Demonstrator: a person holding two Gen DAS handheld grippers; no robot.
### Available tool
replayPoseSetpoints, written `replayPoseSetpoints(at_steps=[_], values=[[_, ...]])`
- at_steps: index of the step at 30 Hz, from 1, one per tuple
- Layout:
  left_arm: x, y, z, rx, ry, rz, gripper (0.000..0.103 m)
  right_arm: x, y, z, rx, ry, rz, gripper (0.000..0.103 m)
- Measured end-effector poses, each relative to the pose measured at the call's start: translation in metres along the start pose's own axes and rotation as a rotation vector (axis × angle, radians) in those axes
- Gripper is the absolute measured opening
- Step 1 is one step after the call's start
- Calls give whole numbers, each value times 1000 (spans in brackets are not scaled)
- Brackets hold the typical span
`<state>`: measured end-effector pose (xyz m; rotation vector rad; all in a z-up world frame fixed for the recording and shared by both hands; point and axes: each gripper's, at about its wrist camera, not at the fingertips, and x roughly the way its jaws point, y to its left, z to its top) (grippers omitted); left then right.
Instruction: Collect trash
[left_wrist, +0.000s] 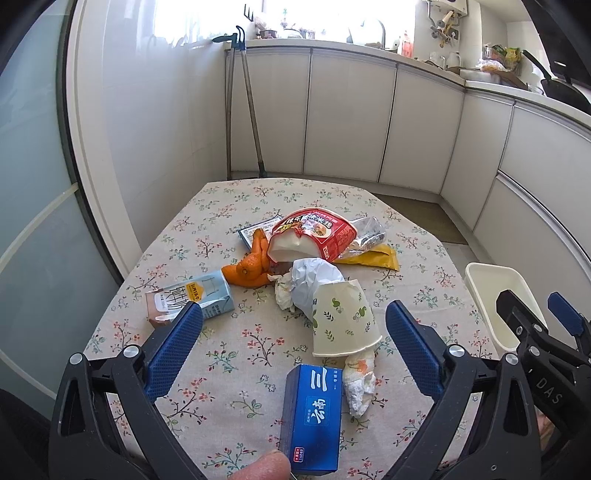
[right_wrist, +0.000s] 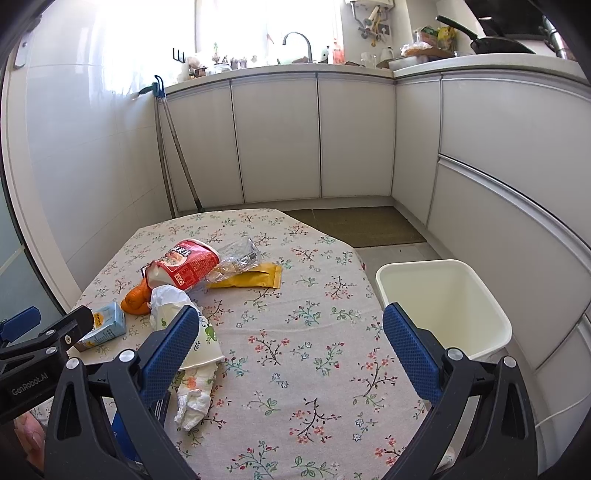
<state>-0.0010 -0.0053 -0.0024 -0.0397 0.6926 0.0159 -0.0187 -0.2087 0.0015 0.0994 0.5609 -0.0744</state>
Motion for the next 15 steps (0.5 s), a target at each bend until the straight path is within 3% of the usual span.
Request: replayPoseSetpoints(at_steps=[8,15], values=[[5,1,-1,-4,40,0,96,1,0,-1,1,10,-2,97],[27,8,2,-29,123,-4,96,18,1,9,38,106,5,97]])
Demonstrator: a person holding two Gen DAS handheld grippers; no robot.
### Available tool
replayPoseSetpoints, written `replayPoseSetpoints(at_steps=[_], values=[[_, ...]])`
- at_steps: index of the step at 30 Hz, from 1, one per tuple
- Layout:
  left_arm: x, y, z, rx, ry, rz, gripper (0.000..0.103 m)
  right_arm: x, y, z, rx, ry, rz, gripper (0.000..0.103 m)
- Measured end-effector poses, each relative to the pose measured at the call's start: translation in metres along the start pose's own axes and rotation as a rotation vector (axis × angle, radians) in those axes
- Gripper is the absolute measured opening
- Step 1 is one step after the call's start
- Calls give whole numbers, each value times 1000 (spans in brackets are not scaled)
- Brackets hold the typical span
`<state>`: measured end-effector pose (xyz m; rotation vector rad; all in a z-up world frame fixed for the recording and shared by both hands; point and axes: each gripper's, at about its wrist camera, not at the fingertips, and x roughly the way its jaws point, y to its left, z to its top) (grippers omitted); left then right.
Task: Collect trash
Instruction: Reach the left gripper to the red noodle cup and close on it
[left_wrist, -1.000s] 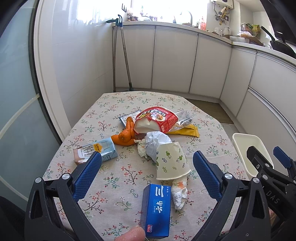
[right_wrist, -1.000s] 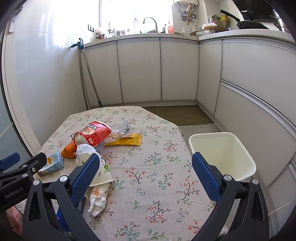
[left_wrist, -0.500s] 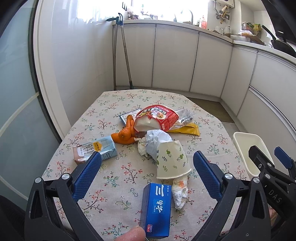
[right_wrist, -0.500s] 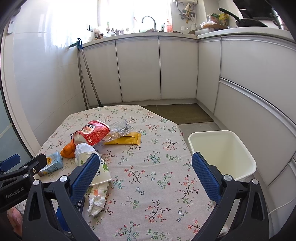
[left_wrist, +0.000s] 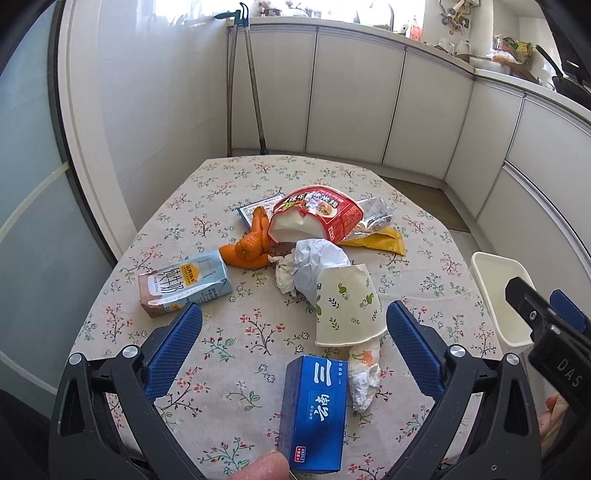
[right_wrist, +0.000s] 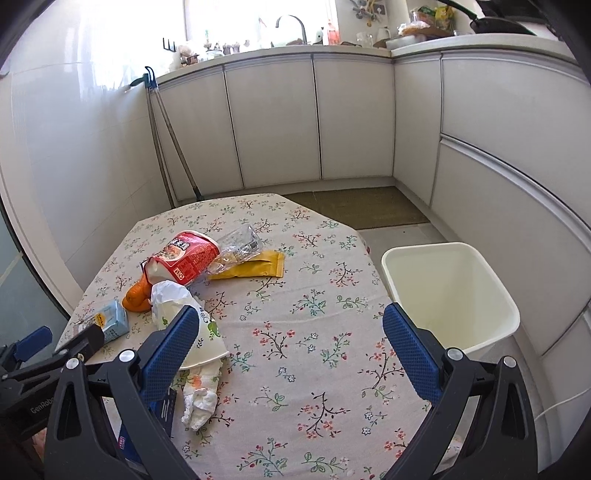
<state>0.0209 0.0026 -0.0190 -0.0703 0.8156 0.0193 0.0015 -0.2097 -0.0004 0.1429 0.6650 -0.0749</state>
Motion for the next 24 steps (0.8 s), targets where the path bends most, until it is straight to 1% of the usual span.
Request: replayPoseSetpoints(at_steps=[1,4,7,11,13,15,16,17,19,22,24], values=[[4,2,2,2,6,7,96,3,0,4,3,3,6,97],[18,15,12,-25,36,30,96,14,5,15,7,65,22,97],[29,28,22,-59,72,45,96,23,10,25,8,81,35,97],[50,43,37,-132,125,11,96,36,15,38,-9,116,51,97],[61,46,45,-156,141,-11,96,43,17,46,-27,134,45,97],[73,47,57,-159,160,-23,96,51,17,53,-41,157,41,97],[78,46,64,-154,169,-29,96,56,16,57,-52,176,30,97],[83,45,71,-144,172,-34,96,60,14,59,-43,176,36,97],[94,37,86,-94,177,-40,96,70,8,63,-41,188,14,97],[109,22,105,12,194,-31,96,83,-8,61,17,208,11,97],[118,10,115,64,224,-53,96,93,-20,58,68,242,24,97]])
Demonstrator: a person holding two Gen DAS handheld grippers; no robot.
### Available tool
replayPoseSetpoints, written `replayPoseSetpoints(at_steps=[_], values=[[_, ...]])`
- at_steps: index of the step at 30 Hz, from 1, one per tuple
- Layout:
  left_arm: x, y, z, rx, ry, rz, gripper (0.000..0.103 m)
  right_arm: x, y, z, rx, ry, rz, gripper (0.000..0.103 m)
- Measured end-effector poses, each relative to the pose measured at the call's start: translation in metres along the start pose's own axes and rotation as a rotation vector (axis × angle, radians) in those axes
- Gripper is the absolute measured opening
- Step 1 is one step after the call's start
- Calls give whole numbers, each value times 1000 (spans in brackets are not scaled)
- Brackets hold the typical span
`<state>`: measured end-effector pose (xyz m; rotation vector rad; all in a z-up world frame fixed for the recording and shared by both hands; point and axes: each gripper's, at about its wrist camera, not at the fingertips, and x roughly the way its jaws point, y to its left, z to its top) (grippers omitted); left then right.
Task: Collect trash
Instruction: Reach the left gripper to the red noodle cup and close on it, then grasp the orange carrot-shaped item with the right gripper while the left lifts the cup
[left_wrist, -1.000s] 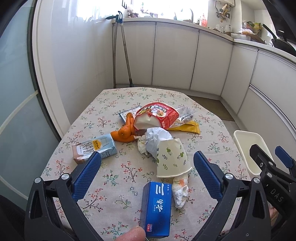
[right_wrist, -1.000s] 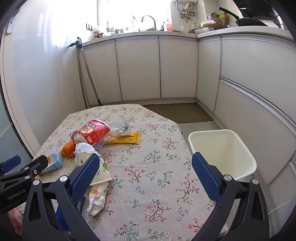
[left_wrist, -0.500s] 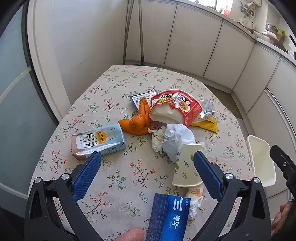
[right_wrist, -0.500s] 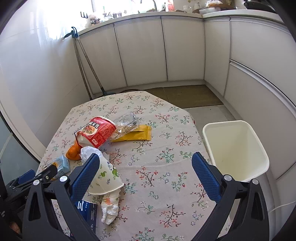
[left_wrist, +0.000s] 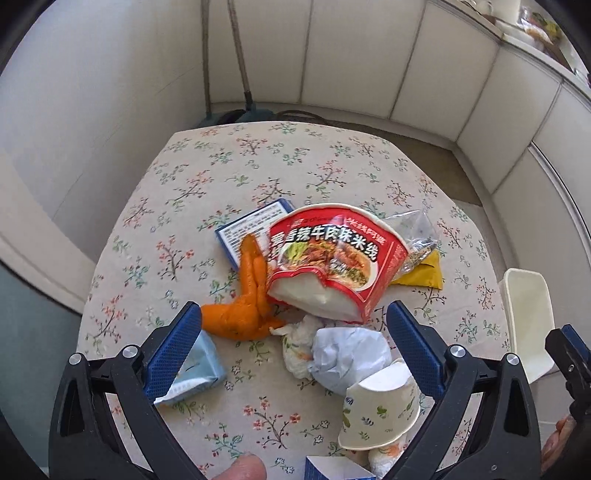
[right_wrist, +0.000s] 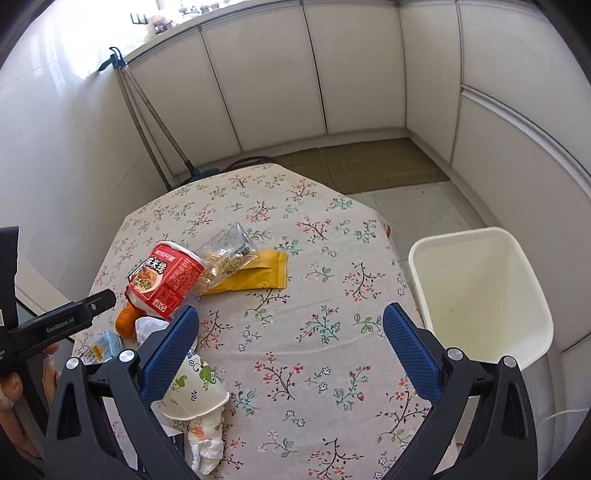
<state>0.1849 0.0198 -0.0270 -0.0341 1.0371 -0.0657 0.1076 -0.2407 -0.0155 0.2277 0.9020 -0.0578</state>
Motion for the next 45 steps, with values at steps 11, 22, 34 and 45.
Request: replayPoseSetpoints(at_steps=[11,22,34,45], values=[[65,-83,13,378,147,245,96,13,-41,12,141,17,36,97],[89,-89,26,447,126,410,95,20,-43,17,154,39,63,97],[38,-27,41,181,-33,220,67,38,-37,13,164,99,113,97],[-66,58,21,-144,-266,48,67,62,19,33,0,164,171,97]])
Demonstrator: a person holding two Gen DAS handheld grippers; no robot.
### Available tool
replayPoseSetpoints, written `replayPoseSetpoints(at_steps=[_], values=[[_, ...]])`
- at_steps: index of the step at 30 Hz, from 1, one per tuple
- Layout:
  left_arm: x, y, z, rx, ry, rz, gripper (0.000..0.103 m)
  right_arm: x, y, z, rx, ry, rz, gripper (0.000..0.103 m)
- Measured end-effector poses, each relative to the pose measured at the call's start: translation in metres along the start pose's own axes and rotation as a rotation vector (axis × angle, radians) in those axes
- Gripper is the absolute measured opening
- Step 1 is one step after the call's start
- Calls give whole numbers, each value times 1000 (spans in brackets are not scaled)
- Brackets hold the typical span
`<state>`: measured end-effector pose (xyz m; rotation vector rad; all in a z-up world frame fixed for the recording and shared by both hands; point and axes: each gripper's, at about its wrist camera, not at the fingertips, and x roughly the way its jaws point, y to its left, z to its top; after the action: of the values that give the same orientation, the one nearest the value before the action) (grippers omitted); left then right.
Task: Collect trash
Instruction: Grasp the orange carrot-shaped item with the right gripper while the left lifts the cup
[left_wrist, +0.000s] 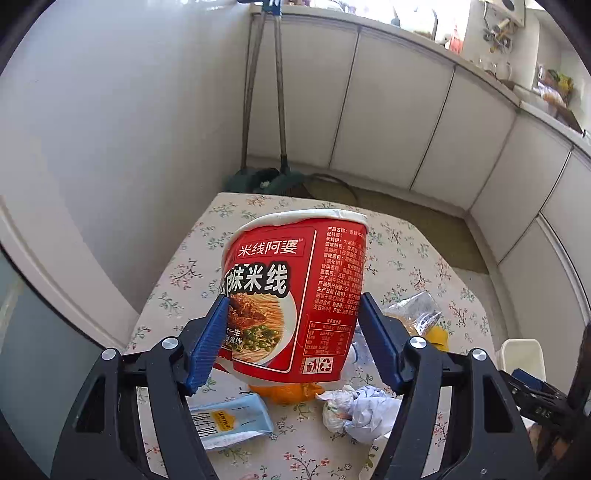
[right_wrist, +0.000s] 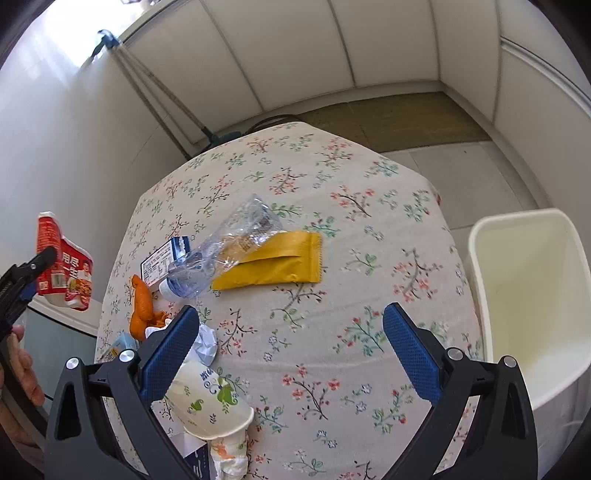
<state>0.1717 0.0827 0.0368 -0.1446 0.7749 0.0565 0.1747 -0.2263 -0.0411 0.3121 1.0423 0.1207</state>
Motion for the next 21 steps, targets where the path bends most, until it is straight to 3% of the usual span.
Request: replayPoseSetpoints(at_steps=[3,7,13,21], values=[[-13,16,-10,-20,-32,30,67,16,34,17,-92,41,-10,97],[-19,35,-5,-97,-32,-7,67,38,88,30,-196,123,39,97],[-37,53,2,-119,-120,25,67,73,157,33,-287,226,79,96],[-51,83,7,-202,-140,-25,67,120,220,17,-380,319,55,83]])
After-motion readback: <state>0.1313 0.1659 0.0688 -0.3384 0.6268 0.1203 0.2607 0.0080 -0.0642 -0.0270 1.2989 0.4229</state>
